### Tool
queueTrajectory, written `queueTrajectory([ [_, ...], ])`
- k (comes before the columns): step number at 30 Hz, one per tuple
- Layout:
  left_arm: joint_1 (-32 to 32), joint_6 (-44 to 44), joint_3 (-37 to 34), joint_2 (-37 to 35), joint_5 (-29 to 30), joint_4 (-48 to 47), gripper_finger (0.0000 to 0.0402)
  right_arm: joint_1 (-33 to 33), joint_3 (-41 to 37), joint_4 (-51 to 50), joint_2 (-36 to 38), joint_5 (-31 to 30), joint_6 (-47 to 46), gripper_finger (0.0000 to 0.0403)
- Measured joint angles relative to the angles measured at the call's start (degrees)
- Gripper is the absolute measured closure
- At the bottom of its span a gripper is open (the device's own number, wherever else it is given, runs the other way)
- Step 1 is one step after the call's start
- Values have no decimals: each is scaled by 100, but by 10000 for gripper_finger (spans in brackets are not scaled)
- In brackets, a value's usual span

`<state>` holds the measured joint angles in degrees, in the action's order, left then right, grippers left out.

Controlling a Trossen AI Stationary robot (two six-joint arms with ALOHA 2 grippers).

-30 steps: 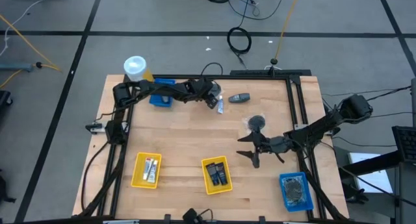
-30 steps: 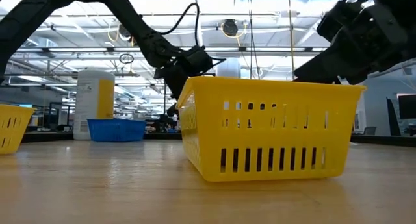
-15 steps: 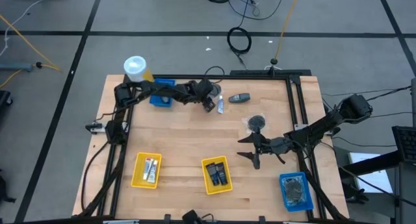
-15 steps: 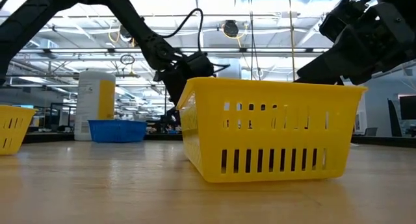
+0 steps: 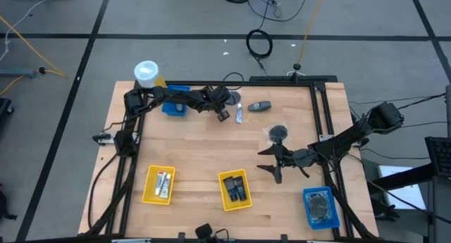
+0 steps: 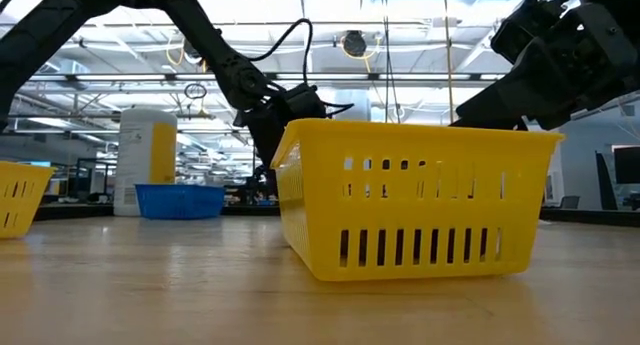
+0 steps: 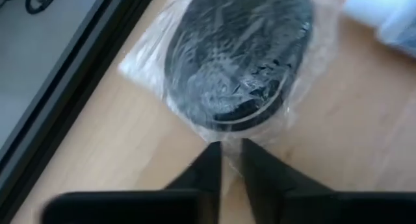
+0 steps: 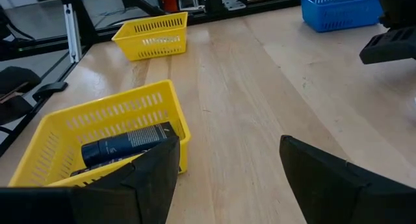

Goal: Pick & Place Travel size toiletries
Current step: Put the black hairbrush into the bottom blue bin

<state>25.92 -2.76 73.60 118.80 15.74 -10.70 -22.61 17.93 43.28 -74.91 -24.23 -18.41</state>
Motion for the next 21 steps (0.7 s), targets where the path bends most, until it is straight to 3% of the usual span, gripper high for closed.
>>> queueTrajectory([
  [3,54,-110,0,0,6,-86,392,0,0,-9,0,0,1,147],
  [12,-62,23,-4,-253,194,-1060,400,0,0,-23,0,2,128,147],
  [18,-404,317,-1,-402,-1070,-1985,401,0,0,-23,0,20,154,147],
  [21,-765,349,7,-410,-1392,-2212,401,0,0,-30,0,22,167,147],
])
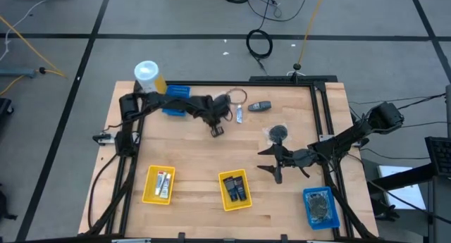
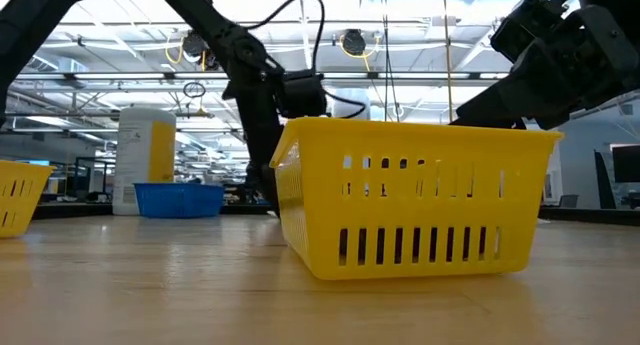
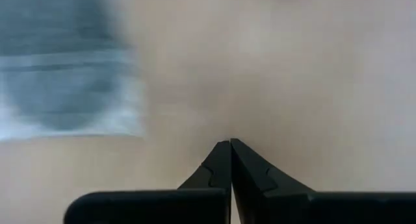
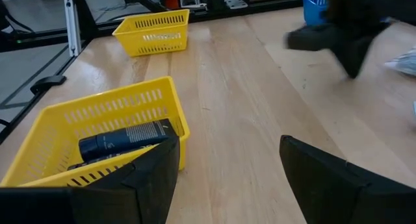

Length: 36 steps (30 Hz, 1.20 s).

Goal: Pick & Place Travel size toiletries
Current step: Put the black hairbrush into the bottom blue bin

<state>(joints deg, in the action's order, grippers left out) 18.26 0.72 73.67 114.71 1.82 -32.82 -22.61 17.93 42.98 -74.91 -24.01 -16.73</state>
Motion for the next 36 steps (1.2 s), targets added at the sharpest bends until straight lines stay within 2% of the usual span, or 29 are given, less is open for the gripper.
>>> queueTrajectory([
  [3,-389,5,-11,-115,93,-175,400,0,0,-14,0,0,45,147],
  [5,-606,-9,-42,-258,810,-326,401,0,0,-28,0,0,81,147],
  [8,-683,96,-7,-403,1870,32,399,0,0,-39,2,0,115,147],
  [10,-615,105,-27,-406,2155,358,389,0,-2,-42,2,0,116,147],
  [15,-295,-421,-311,-342,1685,1396,321,7,-2,-24,2,-7,162,147],
  [19,12,-254,-507,-327,1646,2132,239,33,-2,9,2,-12,267,147],
  [21,114,-215,-617,-327,1411,2440,203,66,-2,7,2,-11,289,147],
  [24,207,-37,-780,-327,1317,2583,173,128,-2,7,2,-5,277,147],
  [27,335,221,-910,-325,1318,2589,170,142,-2,8,2,-2,269,147],
  [30,445,381,-1097,-325,1318,2596,188,142,-2,9,2,0,285,147],
  [36,627,288,-1514,-259,846,3494,272,256,-2,16,2,1,413,147],
])
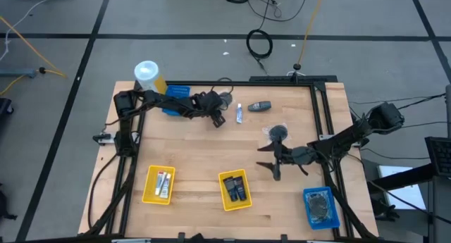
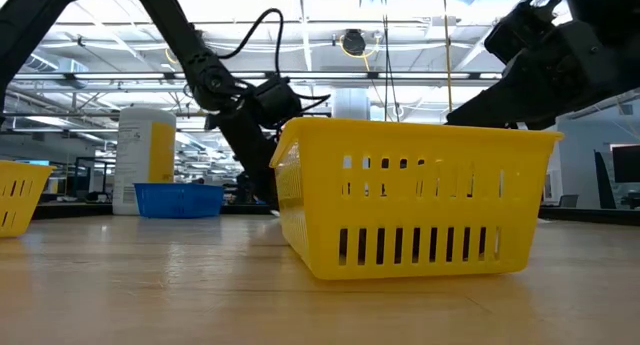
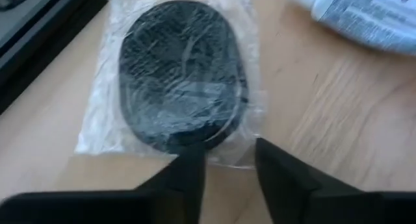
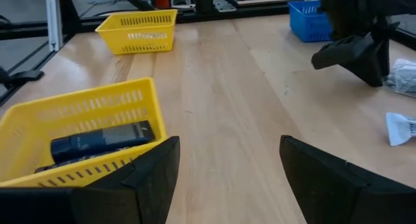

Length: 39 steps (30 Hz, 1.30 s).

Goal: Pick & Place Travel size toiletries
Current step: Put the black hairbrush into the bottom blue bin

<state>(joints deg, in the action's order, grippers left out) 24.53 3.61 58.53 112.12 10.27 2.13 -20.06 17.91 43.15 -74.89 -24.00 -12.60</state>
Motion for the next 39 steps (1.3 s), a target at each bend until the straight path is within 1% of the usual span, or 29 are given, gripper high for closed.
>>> queueTrajectory([
  [2,-3,-170,-72,75,-111,221,310,59,0,23,0,2,0,147],
  [5,-74,-318,-90,92,-98,193,379,115,0,36,0,2,0,147],
  [6,-111,-346,-88,92,-46,163,390,131,0,34,0,3,0,147],
  [8,-201,-345,-90,77,117,98,391,136,0,36,0,2,0,147],
  [12,-482,-299,-105,-155,419,-489,399,133,0,36,0,21,-2,147],
  [16,-937,-87,-133,-545,351,-1176,400,133,0,30,0,22,-11,147],
  [19,-1332,112,-125,-807,274,-1440,401,123,0,30,0,23,-17,147],
  [24,-2023,451,-121,-1140,236,-1620,401,123,0,-8,0,26,-173,147],
  [25,-2149,429,-119,-1202,374,-1555,400,123,0,-7,-2,26,-170,147],
  [26,-2271,338,-114,-1264,650,-1509,400,123,0,-5,-2,26,-170,147],
  [29,-2441,145,-112,-1285,1833,-1284,399,124,0,1,-2,20,-170,147],
  [30,-2427,143,-112,-1277,2120,-1244,396,131,0,18,-2,19,-168,147],
  [31,-2373,168,-112,-1269,2235,-1210,390,133,0,43,-2,18,-168,147],
  [32,-2281,272,-111,-1255,2196,-1147,381,136,0,50,-2,16,-167,147],
  [33,-2136,441,-106,-1243,2015,-1123,368,133,0,50,-2,15,-151,147],
  [35,-1777,719,-109,-1226,1445,-1218,333,136,-2,107,-2,13,-119,147],
  [37,-1411,849,-107,-1112,852,-1097,287,136,0,132,-2,8,-43,147],
  [38,-1245,887,-106,-1077,654,-1078,262,136,0,144,-2,10,-6,147],
  [39,-1109,920,-112,-1035,585,-1075,237,136,-2,161,-2,8,18,147],
])
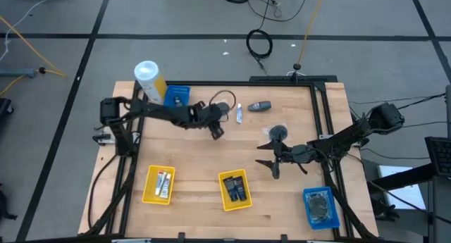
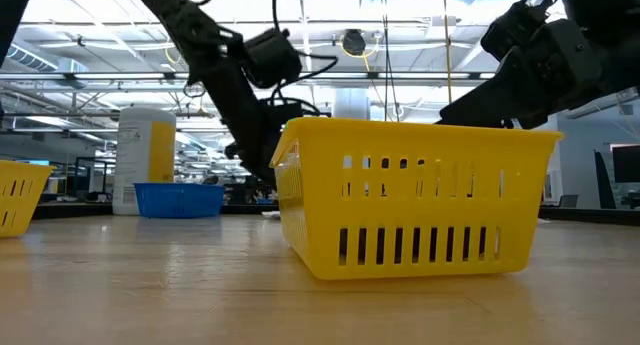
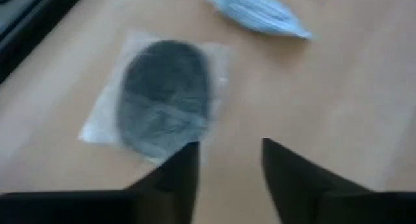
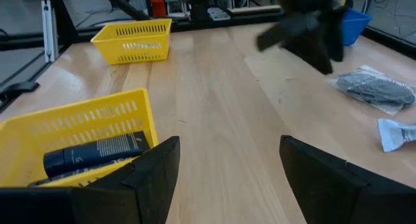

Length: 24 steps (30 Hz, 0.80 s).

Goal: Pick & Place Travel size toiletries
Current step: Put the black hairbrush into the bottom blue bin

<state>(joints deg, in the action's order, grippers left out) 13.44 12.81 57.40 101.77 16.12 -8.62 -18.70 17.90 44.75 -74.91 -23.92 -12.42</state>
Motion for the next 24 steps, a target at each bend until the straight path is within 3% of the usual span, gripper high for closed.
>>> queueTrajectory([
  [6,498,91,11,412,294,611,114,2,3,-15,0,-8,88,147],
  [11,652,102,10,824,182,755,91,16,-5,-20,2,-4,110,147],
  [16,646,-17,30,954,-31,653,135,26,-1,-35,0,-4,97,147],
  [24,469,-137,35,912,-573,305,287,26,-1,-37,0,0,95,147],
])
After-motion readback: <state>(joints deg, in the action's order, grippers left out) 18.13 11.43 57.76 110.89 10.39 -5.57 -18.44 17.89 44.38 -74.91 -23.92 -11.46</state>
